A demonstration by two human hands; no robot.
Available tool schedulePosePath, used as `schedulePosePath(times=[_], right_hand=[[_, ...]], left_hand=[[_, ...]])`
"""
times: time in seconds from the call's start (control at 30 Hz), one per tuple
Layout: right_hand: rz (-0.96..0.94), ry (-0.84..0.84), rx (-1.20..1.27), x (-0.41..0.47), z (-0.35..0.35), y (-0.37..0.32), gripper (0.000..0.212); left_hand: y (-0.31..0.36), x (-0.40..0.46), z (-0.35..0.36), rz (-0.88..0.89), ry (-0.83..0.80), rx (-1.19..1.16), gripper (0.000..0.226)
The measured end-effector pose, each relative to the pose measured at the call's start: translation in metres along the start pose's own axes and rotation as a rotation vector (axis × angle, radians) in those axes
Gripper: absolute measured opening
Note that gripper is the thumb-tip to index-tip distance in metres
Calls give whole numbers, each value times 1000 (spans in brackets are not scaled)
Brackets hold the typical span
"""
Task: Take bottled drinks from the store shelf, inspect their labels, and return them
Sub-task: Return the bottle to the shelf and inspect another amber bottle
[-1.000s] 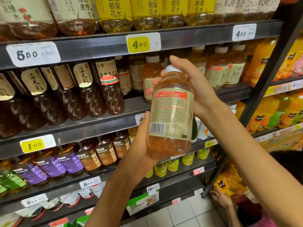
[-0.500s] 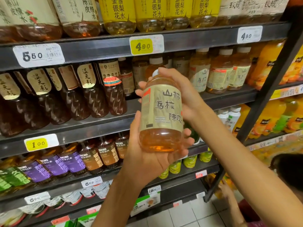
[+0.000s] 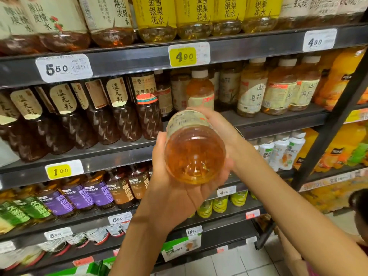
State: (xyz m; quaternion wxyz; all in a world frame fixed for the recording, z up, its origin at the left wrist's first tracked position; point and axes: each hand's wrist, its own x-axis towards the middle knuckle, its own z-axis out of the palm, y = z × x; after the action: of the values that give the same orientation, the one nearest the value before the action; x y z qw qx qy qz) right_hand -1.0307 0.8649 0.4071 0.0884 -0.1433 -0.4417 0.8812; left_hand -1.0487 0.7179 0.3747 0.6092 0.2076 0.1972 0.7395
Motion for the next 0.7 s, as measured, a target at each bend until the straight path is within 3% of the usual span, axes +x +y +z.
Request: schedulePosePath(times=[0.13, 0.27, 0.43, 0.57, 0.7], right_hand=[[13, -4, 60, 5, -4, 9, 50], [59, 0, -25, 1, -2, 0, 34], [-279, -85, -221, -6, 4, -26, 15], [-486, -84, -380, -13, 7, -28, 23], [-531, -8, -479, -18, 4, -26, 36]], left_hand=[[2, -4, 4, 15, 33, -90, 80], [2, -5, -5, 3, 28, -5, 79], [2, -3, -23, 14, 97, 277, 68], [0, 2, -28, 137, 221, 534, 72], [-7, 3, -32, 234, 250, 672, 51]])
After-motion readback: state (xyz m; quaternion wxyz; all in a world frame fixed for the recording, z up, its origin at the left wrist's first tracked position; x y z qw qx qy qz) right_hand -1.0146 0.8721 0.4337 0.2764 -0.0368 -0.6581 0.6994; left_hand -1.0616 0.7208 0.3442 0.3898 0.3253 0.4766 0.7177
